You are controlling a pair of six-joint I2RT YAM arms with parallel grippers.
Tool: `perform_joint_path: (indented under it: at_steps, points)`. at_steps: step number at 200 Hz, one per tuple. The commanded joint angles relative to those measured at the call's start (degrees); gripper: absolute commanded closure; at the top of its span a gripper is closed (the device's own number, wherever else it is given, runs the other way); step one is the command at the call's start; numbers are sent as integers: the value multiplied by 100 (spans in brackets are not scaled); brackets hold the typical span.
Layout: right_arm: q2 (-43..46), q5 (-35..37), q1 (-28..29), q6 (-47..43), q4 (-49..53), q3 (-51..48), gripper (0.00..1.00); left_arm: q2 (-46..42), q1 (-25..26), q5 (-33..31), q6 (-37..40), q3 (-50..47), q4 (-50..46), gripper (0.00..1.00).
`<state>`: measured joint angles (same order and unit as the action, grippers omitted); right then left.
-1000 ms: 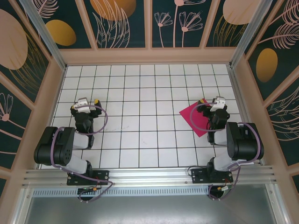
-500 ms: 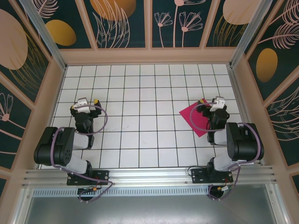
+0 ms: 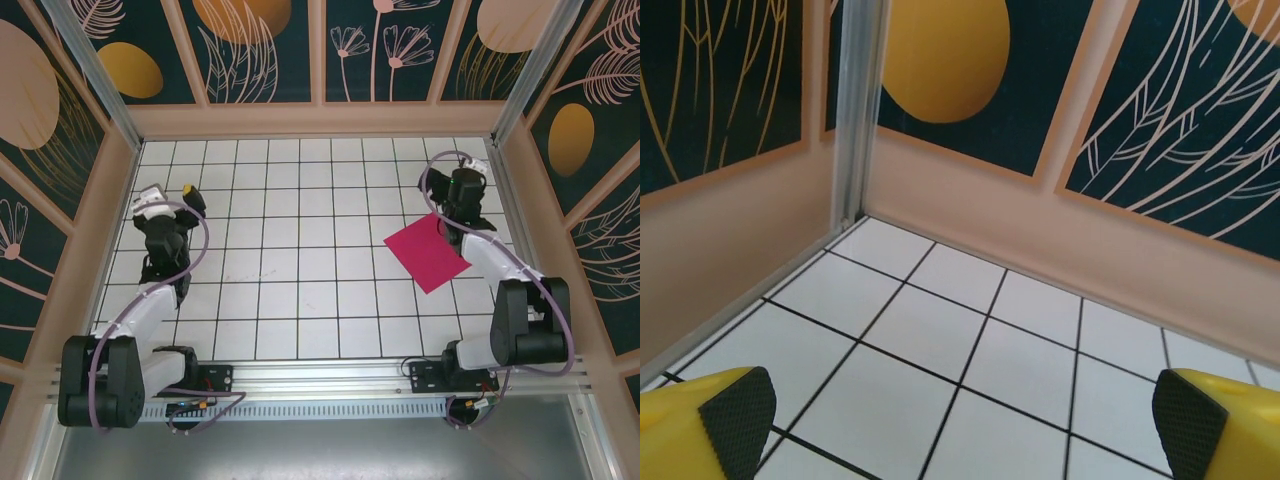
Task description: Fold a paper plane with a square sheet of paper (pick it up from the middle)
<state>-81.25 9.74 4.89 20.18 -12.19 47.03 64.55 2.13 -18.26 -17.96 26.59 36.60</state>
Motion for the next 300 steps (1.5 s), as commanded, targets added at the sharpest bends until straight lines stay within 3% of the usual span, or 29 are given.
perform_joint_path:
  at_steps: [1,17,73,120,159,222,260,300]
  points:
    - [-456,-563,95,981,1404,146,1,-103,-36,383,-540,488,-1537,1]
    - [-763,-861,93,1354,1440,187,2,-35,-37,698,-519,736,-1947,2]
    - [-1720,-866,99,2174,1782,668,6,390,-37,1646,-889,1342,-2729,1]
    - [-2334,-860,267,2329,2009,1118,7,559,-37,1955,-996,1439,-2907,1]
    - [-2860,-1361,871,2085,1875,1442,7,736,-37,2379,-1089,1454,-2679,2]
    - [-4023,-1655,2569,1202,2221,2798,9,1106,-37,2851,-1176,1446,-2492,1]
    - [-4045,-1480,2902,703,2483,3494,10,1223,-41,2899,-1164,1412,-2408,1]
    - [-3757,-1027,2929,978,2897,3725,10,1448,-37,3214,-1210,1411,-2252,1]
